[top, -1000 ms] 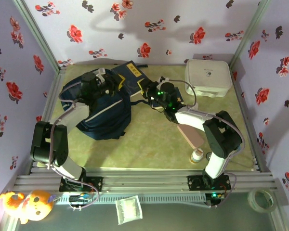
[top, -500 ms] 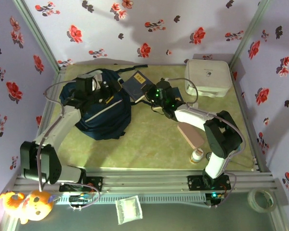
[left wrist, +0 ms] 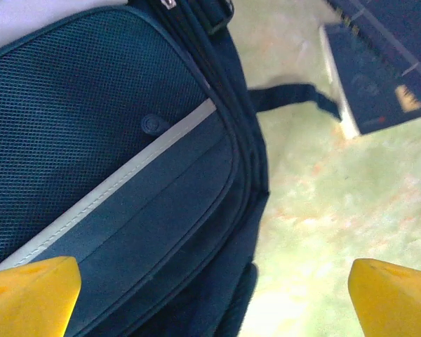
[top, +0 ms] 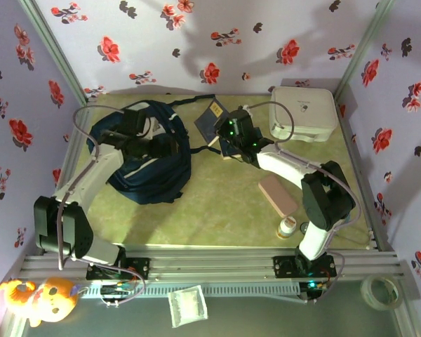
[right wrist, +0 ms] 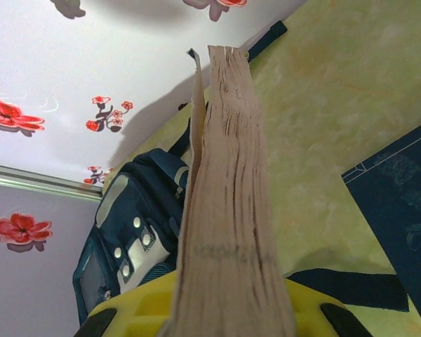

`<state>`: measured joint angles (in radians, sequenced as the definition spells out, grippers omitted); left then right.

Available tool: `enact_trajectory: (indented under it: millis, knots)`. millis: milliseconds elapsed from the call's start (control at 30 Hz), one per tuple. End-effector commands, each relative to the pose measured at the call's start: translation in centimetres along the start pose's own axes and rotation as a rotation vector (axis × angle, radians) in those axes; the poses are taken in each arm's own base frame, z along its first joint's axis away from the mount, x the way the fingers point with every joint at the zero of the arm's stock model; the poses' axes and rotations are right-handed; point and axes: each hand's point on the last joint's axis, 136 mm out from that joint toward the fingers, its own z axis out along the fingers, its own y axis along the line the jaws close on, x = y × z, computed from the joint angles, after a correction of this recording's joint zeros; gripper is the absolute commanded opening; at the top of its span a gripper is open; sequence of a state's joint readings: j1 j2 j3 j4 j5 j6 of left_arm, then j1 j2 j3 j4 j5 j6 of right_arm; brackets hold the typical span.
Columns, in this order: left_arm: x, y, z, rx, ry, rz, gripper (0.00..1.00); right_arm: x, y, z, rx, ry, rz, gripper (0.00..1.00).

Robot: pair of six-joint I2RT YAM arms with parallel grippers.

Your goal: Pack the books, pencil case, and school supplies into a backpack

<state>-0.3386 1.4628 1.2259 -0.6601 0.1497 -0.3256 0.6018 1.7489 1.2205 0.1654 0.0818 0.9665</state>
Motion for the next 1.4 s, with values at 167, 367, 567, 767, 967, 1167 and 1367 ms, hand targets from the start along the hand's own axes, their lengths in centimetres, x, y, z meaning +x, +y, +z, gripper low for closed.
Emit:
enact_trajectory:
  millis: [167,367,567,767,967,1167,1367]
  knots:
    - [2.0,2.1,0.8,-0.215,0.127,0.311,0.93,-0.4,1.8,-1.4,-0.056,0.069,-0.09,0.08]
    - [3.3,2.9,2.4,-0.357,0.234,0.471,0.75,0.1,0.9,-1.8,-0.08,0.086,-0.052,0.08]
    - [4.3,3.4,4.3,-0.391,0.321,0.545,0.64,0.9,-0.8,-2.6,-0.081,0.099,-0.007,0.08]
    - [4.4,3.9,5.4,-0.419,0.383,0.623,0.6,1.2,-2.1,-3.9,-0.051,0.122,0.002,0.08]
    - [5.2,4.0,6.4,-0.421,0.467,0.667,0.54,1.8,-3.2,-4.3,-0.02,0.177,-0.038,0.07]
    - [4.5,4.2,7.1,-0.46,0.467,0.671,0.46,2.3,-3.5,-4.1,-0.031,0.216,-0.062,0.07]
    - [4.0,4.8,8.0,-0.51,0.473,0.669,0.53,1.8,-3.7,-3.3,-0.047,0.206,-0.058,0.07]
